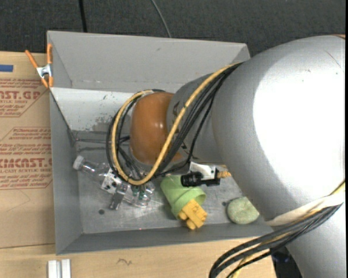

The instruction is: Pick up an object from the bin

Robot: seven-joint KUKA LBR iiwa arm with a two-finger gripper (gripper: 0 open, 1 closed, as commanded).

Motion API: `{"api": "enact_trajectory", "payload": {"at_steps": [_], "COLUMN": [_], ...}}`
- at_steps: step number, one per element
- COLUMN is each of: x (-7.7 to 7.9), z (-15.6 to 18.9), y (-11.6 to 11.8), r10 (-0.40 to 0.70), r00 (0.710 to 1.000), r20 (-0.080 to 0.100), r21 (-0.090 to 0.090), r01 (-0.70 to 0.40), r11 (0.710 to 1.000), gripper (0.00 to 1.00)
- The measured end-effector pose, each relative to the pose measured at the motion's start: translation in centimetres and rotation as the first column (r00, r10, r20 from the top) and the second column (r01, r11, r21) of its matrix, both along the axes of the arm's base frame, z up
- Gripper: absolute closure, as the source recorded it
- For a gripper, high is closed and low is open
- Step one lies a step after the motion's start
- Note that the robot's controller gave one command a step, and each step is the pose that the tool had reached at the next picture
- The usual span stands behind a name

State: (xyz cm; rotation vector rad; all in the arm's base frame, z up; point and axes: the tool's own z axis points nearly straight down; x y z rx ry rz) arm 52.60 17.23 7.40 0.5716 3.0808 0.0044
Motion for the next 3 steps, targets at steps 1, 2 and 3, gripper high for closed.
{"api": "enact_trajectory", "payload": {"at_steps": [1, 2, 3], "x": [0.0, -0.1, -0.3], "z": [0.0, 0.4, 1.7], "y": [0.0, 0.0, -0.1], "r10": [0.000, 0.000, 0.000], "r00": [1.000, 1.000, 1.000], "r20": [0.000, -0.003, -0.012], "r21": [0.000, -0.001, -0.003], "r01": [0.000, 0.000, 0.000], "r11": [1.000, 1.000, 1.000], "gripper": [1.00, 1.00, 1.00]}}
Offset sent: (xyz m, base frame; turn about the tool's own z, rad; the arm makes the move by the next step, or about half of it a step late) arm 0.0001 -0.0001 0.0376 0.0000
